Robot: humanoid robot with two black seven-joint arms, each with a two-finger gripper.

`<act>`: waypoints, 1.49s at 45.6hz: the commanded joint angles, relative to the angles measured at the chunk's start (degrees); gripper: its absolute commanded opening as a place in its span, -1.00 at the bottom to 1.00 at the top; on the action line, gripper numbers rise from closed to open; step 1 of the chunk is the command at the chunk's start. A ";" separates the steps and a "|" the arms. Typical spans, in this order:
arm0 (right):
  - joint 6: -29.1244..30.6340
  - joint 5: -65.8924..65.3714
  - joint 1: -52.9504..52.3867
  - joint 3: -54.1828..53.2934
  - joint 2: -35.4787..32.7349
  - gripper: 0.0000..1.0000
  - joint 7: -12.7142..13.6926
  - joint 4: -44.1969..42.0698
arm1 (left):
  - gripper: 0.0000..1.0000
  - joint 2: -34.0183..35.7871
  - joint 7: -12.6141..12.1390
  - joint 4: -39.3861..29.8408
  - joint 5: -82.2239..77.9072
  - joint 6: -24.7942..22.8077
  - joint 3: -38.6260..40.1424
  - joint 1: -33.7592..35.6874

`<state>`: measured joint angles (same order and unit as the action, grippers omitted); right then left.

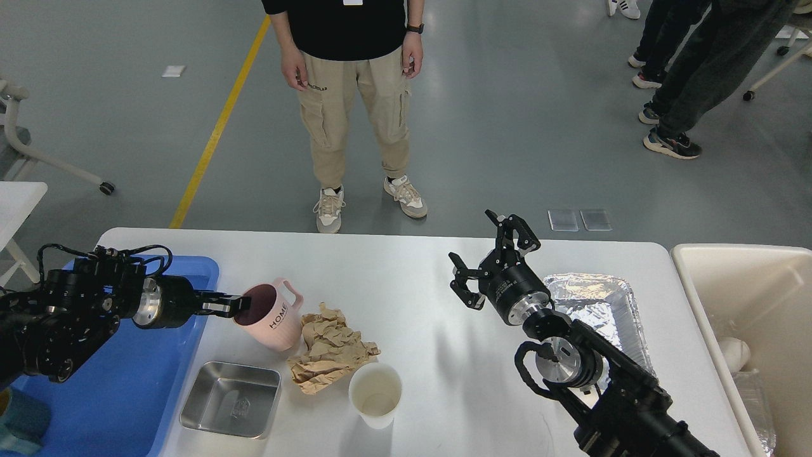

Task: Tidy desktop
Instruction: 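Grasp the pink mug with the left gripper and lift it, then lower the pink mug into the blue tray and release it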

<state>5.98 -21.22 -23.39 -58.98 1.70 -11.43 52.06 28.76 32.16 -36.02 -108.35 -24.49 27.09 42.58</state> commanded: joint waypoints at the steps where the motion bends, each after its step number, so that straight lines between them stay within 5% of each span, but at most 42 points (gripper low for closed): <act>1: 0.00 -0.05 0.01 0.00 0.15 1.00 0.00 -0.02 | -0.96 0.68 1.15 -0.71 1.74 -1.00 0.07 0.40; 15: 0.00 -0.05 -0.52 0.09 0.24 1.00 0.00 -0.29 | -0.91 20.09 3.08 -21.44 16.15 -11.63 1.12 0.75; 32: 0.08 -0.05 -0.96 0.18 -0.38 1.00 0.00 -0.20 | -0.89 47.08 6.16 -35.96 17.83 -13.57 0.07 -0.74; 49: 0.00 -0.05 -1.40 0.27 0.06 1.00 0.00 0.06 | -0.88 51.57 5.81 -36.31 10.27 -3.12 -2.83 -12.08; 68: 0.08 0.04 -1.40 0.18 -0.47 1.00 0.00 0.24 | -0.88 51.22 5.37 -34.65 6.22 1.54 -4.50 -12.61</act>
<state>5.99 -21.18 -24.88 -58.71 1.25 -11.43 52.21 80.00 37.54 -71.44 -100.75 -24.37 23.24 30.06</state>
